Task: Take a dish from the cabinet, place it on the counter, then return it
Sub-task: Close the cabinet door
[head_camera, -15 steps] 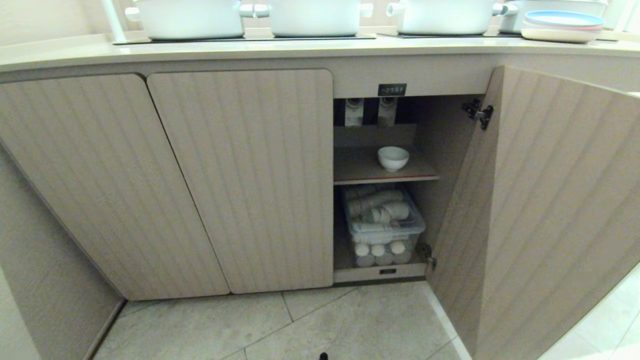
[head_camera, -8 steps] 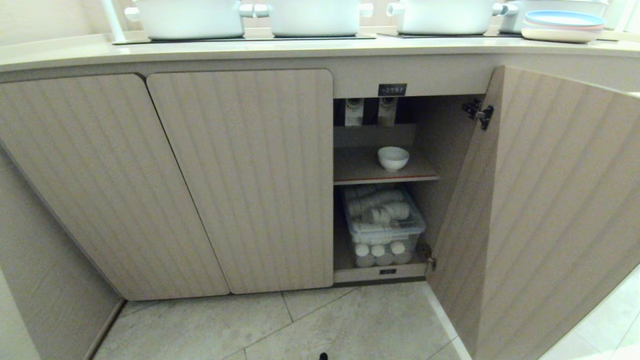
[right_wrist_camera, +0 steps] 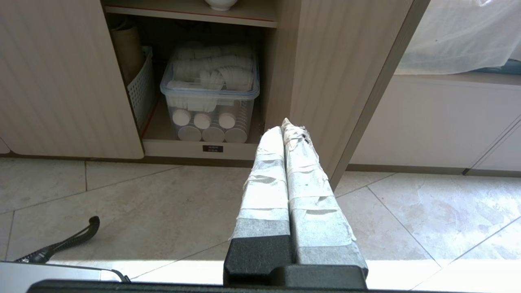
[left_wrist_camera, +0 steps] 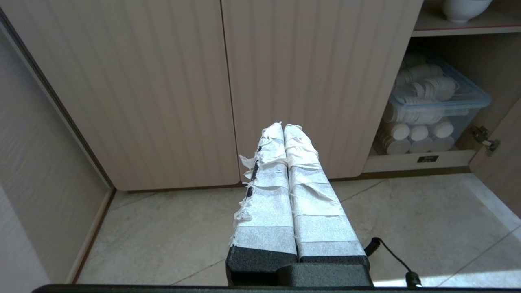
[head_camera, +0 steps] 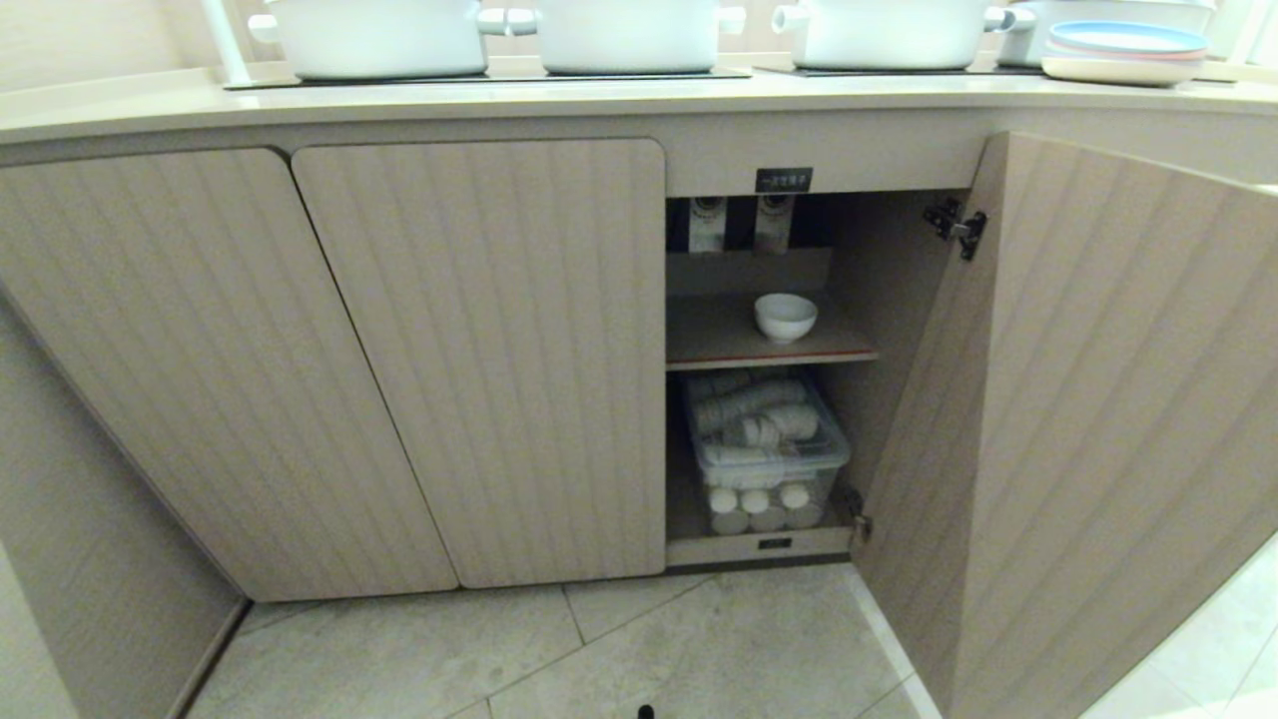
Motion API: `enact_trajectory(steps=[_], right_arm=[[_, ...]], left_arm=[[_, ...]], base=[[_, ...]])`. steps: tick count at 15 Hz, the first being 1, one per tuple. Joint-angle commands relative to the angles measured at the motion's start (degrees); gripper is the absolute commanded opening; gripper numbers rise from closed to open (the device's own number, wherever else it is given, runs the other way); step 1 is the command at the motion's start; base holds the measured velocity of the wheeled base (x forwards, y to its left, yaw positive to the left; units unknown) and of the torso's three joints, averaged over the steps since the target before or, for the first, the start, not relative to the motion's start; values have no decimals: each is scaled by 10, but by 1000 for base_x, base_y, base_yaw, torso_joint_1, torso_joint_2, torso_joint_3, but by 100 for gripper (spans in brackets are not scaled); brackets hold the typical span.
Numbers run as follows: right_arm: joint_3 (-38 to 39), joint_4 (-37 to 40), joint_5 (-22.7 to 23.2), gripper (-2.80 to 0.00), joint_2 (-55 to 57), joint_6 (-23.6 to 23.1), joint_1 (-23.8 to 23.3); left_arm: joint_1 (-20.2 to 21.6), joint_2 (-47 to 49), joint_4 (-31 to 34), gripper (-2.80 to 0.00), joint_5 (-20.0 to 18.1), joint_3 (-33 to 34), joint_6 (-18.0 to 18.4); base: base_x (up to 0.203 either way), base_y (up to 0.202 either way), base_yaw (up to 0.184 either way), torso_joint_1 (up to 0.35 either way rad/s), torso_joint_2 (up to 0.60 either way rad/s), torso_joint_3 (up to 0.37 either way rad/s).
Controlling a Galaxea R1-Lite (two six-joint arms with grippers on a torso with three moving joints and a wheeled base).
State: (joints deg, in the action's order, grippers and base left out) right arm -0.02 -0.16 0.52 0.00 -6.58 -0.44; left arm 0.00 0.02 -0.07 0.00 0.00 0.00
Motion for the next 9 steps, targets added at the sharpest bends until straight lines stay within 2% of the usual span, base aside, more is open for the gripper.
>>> enact_trajectory(steps=[1, 9], right_arm=[[0, 0, 0, -280, 0, -1, 0], [0, 0, 0, -280, 0, 0, 0]], left_arm=[[0, 0, 0, -280, 0, 0, 0], [0, 0, 0, -280, 0, 0, 0]], base=[[0, 0, 0, 0, 0, 0], [0, 0, 0, 0, 0, 0]])
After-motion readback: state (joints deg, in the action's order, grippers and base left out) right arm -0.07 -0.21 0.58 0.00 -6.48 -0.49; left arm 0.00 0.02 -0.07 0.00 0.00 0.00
